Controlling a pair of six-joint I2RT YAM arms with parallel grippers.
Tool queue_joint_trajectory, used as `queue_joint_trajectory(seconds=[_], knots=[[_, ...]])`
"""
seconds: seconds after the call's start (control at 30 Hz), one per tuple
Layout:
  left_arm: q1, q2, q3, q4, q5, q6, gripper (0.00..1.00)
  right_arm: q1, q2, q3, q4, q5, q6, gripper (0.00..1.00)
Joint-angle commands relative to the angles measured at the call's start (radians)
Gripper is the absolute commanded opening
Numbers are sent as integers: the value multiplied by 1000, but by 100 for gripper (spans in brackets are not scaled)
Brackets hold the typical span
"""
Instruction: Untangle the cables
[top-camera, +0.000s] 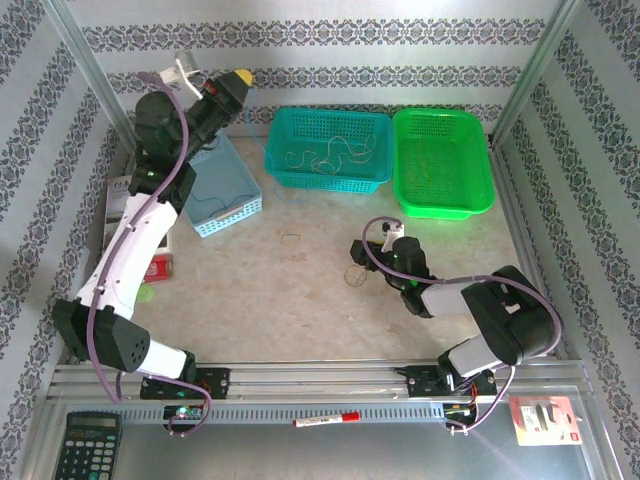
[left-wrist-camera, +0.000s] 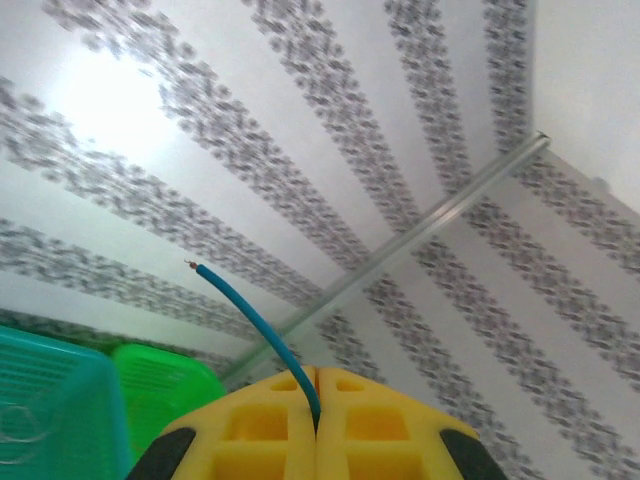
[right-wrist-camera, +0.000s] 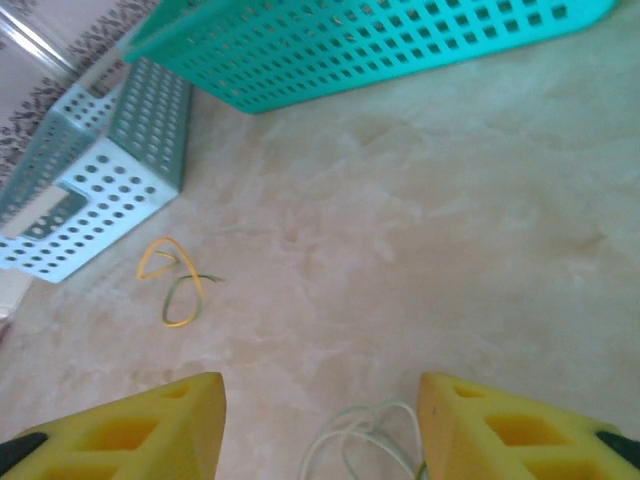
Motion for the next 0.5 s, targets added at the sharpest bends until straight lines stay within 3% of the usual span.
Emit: queue_joint_trajectory(seconds=[0.0,0.23,0.47], knots=[[54,-22,-3,-82,-17,125,0,-15,-65,40,-57,-54,-16,57],[158,31,-53,-138,-69,285,0,-49,-196,118,-218,-110,-34,60],[222,122,-103,-152,-84,355,0,-70,-262,216,-402,-186,-59,62]])
